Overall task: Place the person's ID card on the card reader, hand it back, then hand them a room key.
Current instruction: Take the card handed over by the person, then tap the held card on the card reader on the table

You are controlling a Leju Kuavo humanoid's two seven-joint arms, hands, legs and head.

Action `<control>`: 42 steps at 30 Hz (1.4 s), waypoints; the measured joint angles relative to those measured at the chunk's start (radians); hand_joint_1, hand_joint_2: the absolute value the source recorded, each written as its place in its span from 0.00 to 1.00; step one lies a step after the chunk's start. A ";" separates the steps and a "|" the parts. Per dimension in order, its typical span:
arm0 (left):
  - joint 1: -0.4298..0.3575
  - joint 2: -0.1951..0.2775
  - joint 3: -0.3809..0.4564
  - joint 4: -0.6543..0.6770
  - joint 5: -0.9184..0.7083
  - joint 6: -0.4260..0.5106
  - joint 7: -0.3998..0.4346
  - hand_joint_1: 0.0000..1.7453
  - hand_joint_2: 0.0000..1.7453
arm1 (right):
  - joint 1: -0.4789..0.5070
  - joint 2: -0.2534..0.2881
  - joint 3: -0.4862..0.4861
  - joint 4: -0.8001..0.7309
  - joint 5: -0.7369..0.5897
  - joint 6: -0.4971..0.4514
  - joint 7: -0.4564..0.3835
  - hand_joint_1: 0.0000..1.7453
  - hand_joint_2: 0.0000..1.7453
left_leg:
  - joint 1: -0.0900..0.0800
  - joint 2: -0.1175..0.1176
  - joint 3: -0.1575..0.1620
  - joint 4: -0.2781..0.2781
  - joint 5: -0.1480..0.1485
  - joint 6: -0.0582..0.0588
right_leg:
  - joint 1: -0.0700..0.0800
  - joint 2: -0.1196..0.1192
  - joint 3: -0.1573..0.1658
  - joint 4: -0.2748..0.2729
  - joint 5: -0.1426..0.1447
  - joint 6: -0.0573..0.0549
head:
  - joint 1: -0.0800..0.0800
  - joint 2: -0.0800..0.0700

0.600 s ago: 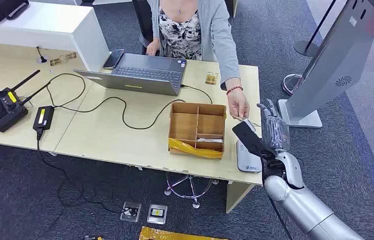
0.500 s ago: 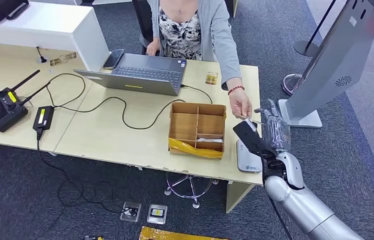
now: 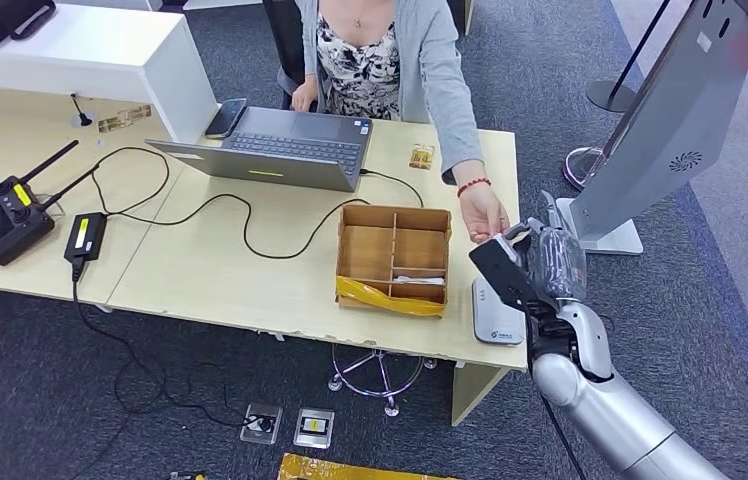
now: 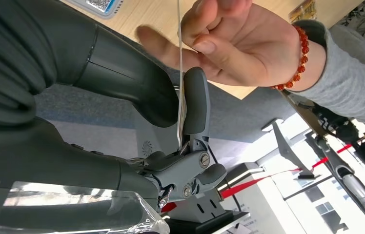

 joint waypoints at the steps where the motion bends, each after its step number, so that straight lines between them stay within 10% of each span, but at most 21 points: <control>1: 0.000 0.000 0.000 0.000 0.000 0.001 0.000 0.00 0.00 | 0.001 0.000 0.000 -0.002 0.001 0.000 -0.002 1.00 1.00 | 0.000 0.000 0.000 0.000 0.000 0.000 | 0.000 0.000 0.000 0.000 0.000 0.000 | 0.000 0.000; 42: 0.000 0.000 0.000 0.001 0.058 0.006 0.021 0.00 0.00 | 0.101 0.003 0.048 0.144 -0.079 -0.001 -0.019 1.00 1.00 | 0.000 0.000 0.000 0.000 0.000 0.000 | 0.000 0.001 0.000 0.000 0.000 0.000 | 0.000 0.000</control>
